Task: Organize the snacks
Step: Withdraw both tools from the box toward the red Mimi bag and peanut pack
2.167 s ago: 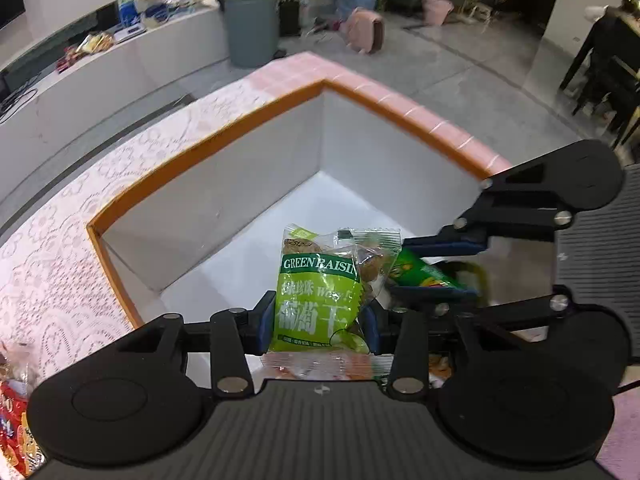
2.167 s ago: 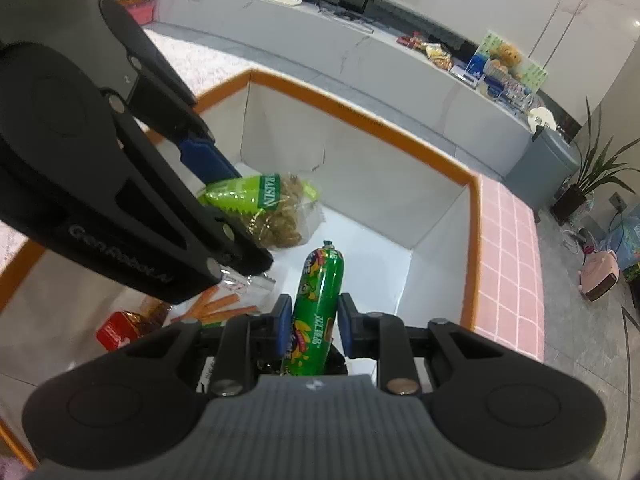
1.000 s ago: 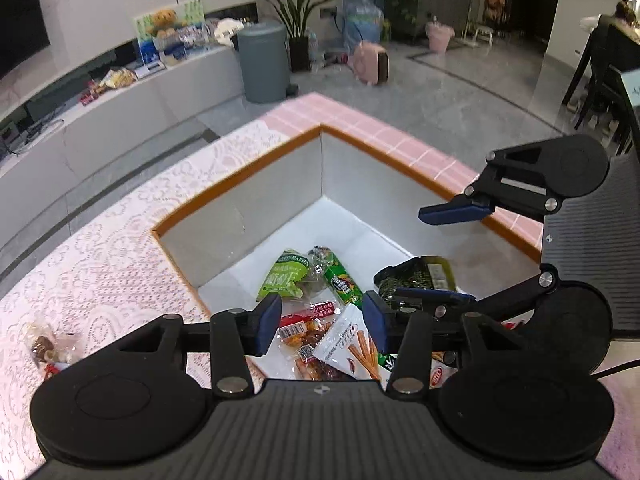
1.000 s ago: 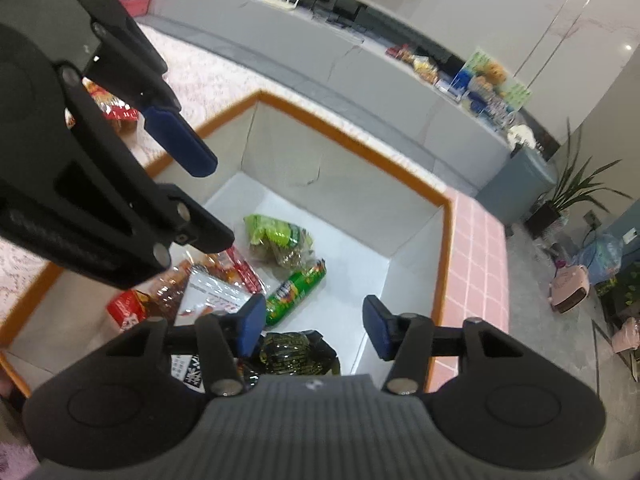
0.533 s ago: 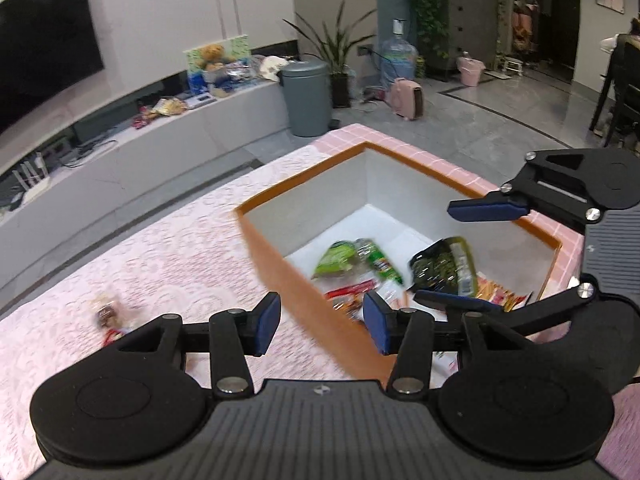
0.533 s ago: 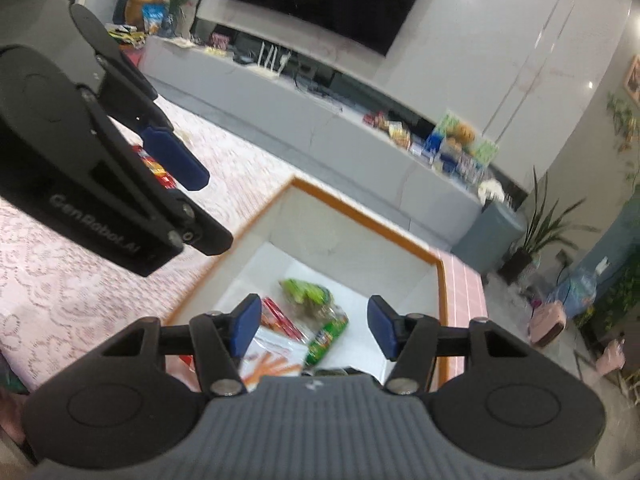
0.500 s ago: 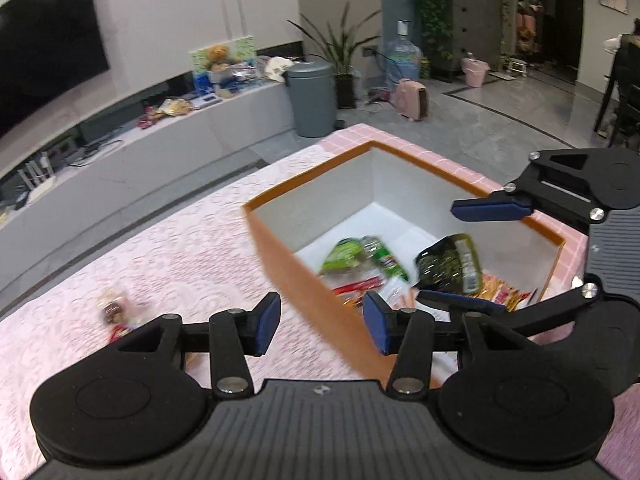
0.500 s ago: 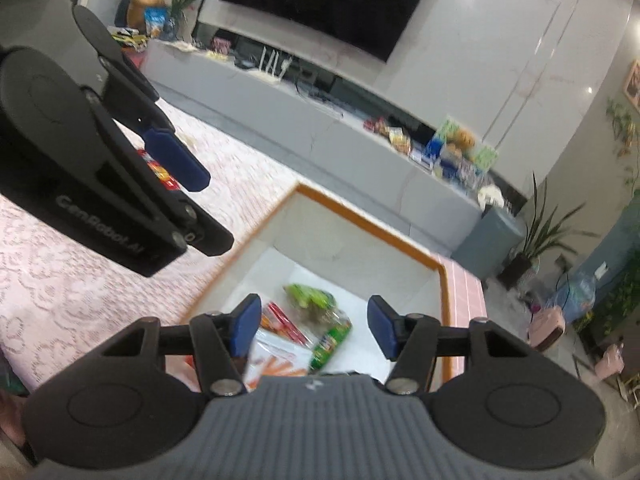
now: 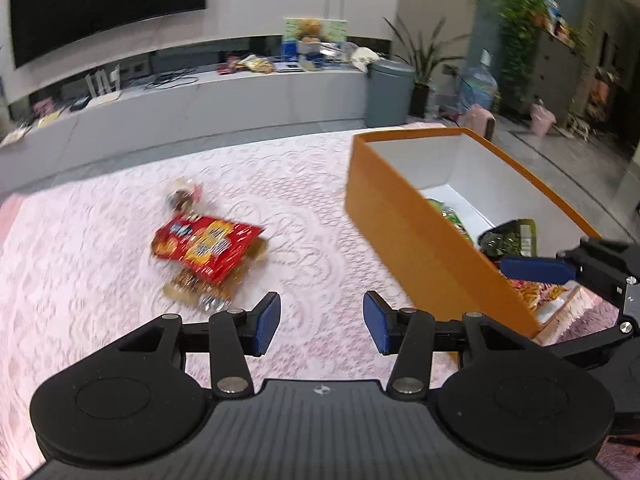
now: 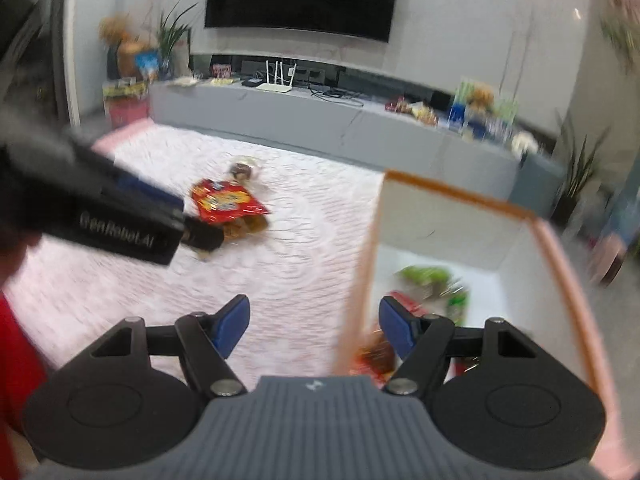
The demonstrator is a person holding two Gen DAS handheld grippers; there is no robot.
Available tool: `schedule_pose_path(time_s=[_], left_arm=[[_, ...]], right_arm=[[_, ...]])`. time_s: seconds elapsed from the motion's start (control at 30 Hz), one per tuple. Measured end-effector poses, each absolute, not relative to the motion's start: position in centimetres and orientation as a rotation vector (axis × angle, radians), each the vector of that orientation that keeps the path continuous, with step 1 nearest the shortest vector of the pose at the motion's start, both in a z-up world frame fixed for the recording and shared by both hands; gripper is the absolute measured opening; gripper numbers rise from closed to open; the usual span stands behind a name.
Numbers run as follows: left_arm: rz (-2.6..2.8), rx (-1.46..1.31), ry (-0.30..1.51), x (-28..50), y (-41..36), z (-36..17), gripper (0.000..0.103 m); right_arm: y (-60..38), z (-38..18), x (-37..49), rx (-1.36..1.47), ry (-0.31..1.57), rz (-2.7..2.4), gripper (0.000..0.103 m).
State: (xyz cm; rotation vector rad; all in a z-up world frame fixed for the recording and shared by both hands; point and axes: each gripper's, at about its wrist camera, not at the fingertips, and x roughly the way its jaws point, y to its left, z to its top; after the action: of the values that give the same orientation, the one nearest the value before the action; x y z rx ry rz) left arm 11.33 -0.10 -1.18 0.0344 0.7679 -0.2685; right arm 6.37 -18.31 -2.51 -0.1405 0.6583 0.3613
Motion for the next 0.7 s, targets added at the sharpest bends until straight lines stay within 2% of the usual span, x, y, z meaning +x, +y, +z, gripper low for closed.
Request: schedule_pose_path(time_s=[0.27,0.37,0.7], left_arm=[[-0.194,-0.019,0.718,10.1,3.3,-2.5,0.057],[-0.167,-0.09,0.736,10.1,4.8,-3.0,0.063],[-0.111,-0.229,0.764,11.8,9.2,-4.7,0.06]], right_arm=[[-14.9,-3.6,6.7,-0.081,0.701,0.383,0.07],[-13.7,-4.0,7.3,-0.076,0.722,0.393,0.07],[-11.0,-5.4,9.8,-0.079,0.772,0.372,0.07]])
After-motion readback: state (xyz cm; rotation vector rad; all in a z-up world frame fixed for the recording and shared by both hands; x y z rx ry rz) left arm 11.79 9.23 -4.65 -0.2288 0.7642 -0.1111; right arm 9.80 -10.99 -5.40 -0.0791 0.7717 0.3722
